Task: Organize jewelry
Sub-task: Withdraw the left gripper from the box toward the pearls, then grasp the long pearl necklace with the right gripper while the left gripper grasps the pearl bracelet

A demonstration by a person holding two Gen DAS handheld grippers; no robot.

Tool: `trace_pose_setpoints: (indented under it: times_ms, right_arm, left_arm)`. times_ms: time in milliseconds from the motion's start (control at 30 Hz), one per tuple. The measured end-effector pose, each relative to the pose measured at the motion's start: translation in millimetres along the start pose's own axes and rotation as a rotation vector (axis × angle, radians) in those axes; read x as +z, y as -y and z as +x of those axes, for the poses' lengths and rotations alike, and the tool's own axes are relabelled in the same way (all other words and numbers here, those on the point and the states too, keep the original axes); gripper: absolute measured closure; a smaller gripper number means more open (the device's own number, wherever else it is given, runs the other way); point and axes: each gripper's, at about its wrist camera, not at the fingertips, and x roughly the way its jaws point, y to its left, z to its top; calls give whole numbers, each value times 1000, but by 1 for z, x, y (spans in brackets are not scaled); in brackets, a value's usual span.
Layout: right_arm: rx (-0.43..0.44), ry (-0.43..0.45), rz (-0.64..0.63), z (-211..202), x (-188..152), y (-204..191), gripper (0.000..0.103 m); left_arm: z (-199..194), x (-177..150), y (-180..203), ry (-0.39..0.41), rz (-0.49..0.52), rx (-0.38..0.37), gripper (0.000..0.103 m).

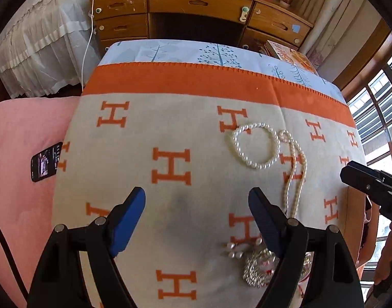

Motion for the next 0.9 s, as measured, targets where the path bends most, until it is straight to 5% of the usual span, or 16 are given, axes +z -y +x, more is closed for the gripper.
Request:
trace_pose_setpoints:
  times_ms: [233, 533, 733, 900]
  right_arm:
    - [-69, -78, -27, 56, 36, 6, 65]
    - [-107, -142, -89, 93, 44, 2, 65]
    - [-176, -155, -192, 99, 45, -11, 93]
    - [-201, -166, -192, 100, 48, -8, 98]
  left_arm:
    - [50, 42, 13, -73, 4, 18, 22]
    - [79, 57, 19, -108, -6, 15, 22]
    - [85, 61, 22, -119, 2, 13, 25]
    - [90, 65, 28, -124, 18, 26, 25]
